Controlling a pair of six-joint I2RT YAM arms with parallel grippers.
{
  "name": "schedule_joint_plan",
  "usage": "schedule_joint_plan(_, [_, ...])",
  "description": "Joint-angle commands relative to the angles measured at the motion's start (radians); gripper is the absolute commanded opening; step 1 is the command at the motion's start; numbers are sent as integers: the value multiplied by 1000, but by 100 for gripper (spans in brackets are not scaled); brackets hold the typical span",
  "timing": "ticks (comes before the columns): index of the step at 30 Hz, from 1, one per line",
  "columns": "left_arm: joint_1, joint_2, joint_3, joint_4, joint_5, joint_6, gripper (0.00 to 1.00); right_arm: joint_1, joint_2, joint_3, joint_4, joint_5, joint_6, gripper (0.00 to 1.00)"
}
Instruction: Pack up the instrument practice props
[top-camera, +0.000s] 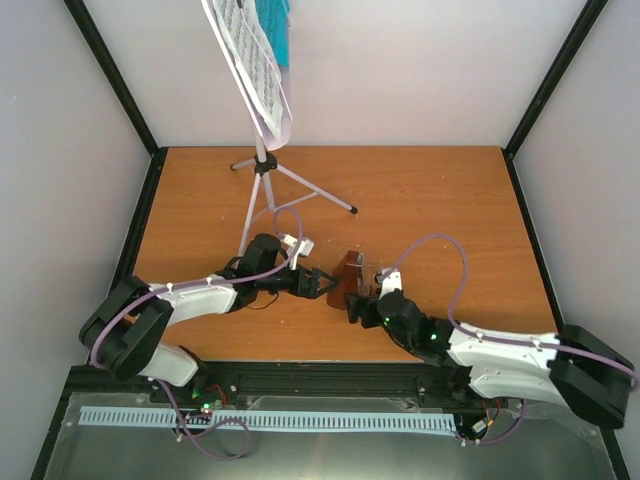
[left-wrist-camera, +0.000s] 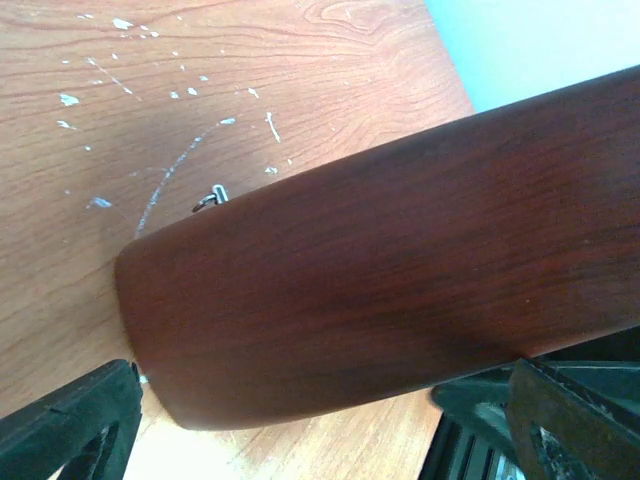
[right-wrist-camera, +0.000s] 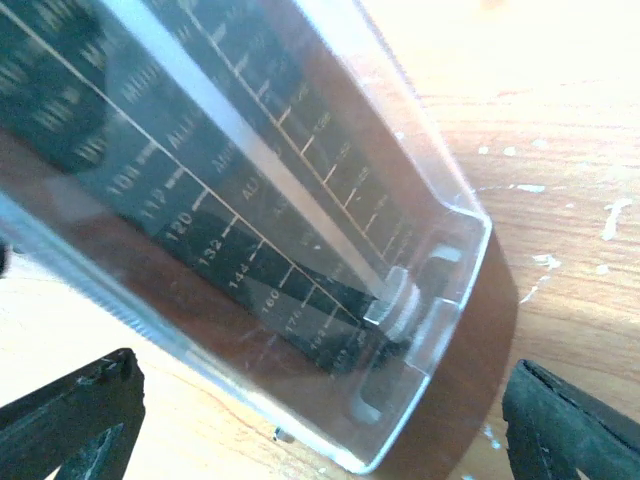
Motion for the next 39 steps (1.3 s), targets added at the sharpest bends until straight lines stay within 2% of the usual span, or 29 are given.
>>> schedule_joint_plan(1, [-10, -66, -12, 14, -81, -22, 99, -6, -160, -41, -116, 20, -16, 98])
schedule_joint_plan(5, [-10, -164, 12, -108, -198, 45, 99, -7, -326, -62, -217, -4, -38, 100])
schedule_joint_plan(8, [-5, -241, 27, -163, -233, 105, 99, -7, -433, -60, -311, 9, -63, 100])
schedule_joint_plan(12, [6, -313, 63, -178, -175, 214, 100, -34, -518, -41, -434, 40, -44, 100])
schedule_joint_plan(15, [13, -315, 127, -184, -45, 337, 99, -105, -534, -41, -465, -29, -31, 100])
schedule_joint_plan(21, [15, -190, 334, -231, 187, 484, 100, -267, -501, -70, -396, -204, -17, 99])
schedule_joint_plan(25, [15, -93, 384, -188, 284, 513, 100, -289, -501, -122, -330, -236, 8, 99])
schedule_joint_plan(29, [11, 38, 440, -156, 393, 534, 100, -306, -514, -142, -338, -267, 18, 100])
schedule_joint_plan(34, [-26, 170, 508, -179, 434, 572, 99, -312, -576, -148, -400, -239, 14, 100])
schedule_joint_plan(39, [-31, 195, 487, -202, 466, 603, 97, -315, -634, -170, -415, -237, 30, 100])
